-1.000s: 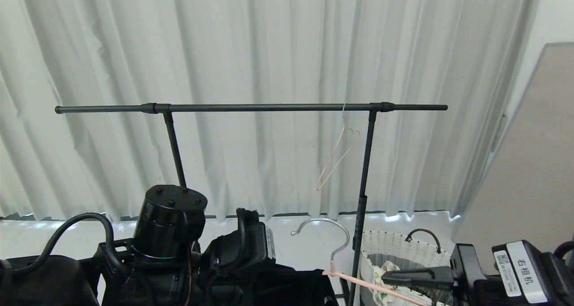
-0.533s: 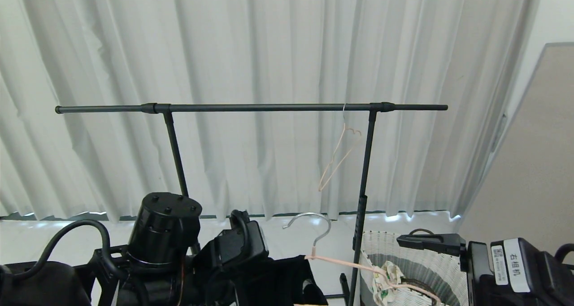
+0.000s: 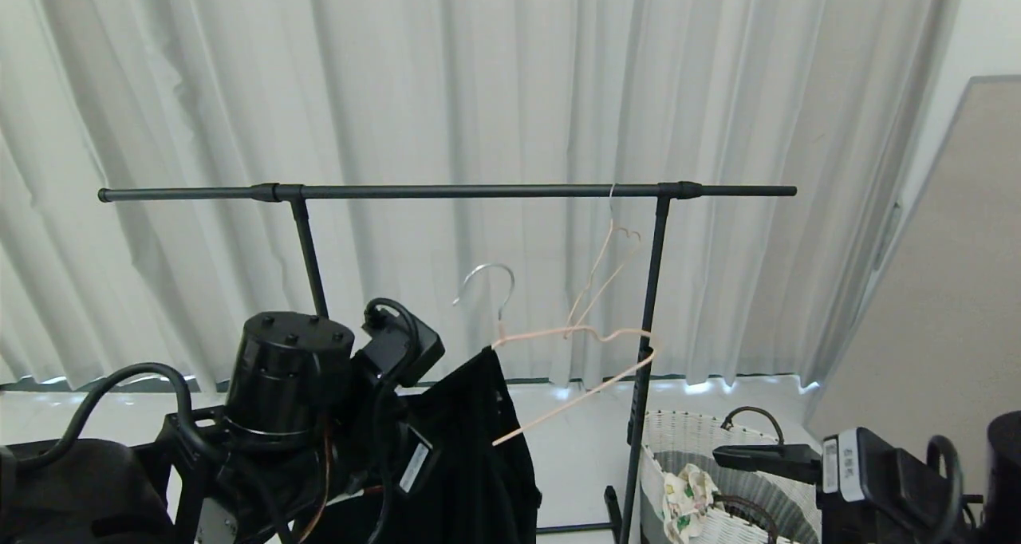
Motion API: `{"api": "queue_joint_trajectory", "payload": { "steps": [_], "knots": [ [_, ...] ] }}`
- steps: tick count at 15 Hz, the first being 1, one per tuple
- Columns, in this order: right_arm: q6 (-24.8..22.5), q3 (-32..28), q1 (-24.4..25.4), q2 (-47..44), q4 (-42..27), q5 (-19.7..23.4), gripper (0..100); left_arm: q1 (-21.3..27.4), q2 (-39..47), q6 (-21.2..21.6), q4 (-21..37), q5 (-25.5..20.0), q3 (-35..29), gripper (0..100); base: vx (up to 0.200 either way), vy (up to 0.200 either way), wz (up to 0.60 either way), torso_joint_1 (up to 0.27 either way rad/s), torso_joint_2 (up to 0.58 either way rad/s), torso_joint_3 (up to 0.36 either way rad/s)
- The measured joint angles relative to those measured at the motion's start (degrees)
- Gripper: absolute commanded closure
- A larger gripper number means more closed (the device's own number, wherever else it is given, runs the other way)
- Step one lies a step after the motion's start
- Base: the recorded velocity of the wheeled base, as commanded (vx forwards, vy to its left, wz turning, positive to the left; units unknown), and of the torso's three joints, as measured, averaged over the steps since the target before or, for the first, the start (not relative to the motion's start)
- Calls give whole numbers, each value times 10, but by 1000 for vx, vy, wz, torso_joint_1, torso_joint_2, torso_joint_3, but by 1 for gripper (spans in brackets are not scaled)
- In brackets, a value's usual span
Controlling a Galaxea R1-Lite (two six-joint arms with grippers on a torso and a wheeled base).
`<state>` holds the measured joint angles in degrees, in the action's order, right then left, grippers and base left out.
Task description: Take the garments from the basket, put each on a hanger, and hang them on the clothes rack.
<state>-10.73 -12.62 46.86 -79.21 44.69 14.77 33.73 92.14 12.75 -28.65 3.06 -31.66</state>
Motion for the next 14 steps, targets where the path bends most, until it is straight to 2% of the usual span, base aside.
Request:
{"api": "queue_joint_trajectory", "payload": {
  "steps": [3, 5, 7, 14],
  "knots": [
    [102, -69, 3, -73, 0, -35, 0, 12, 2, -9, 2, 12, -51, 100, 0, 0, 0, 0, 0, 0],
    [205, -144, 13, -136, 1, -89, 0, 14, 4, -9, 2, 13, -73, 100, 0, 0, 0, 0, 0, 0],
    [265, -193, 24, -186, 12, -151, 0, 15, 6, -11, 2, 13, -102, 100, 0, 0, 0, 0, 0, 0],
    [273, -211, 29, -294, 115, -232, 0, 17, -2, -13, 2, 13, -129, 100, 0, 0, 0, 0, 0, 0]
  ]
}}
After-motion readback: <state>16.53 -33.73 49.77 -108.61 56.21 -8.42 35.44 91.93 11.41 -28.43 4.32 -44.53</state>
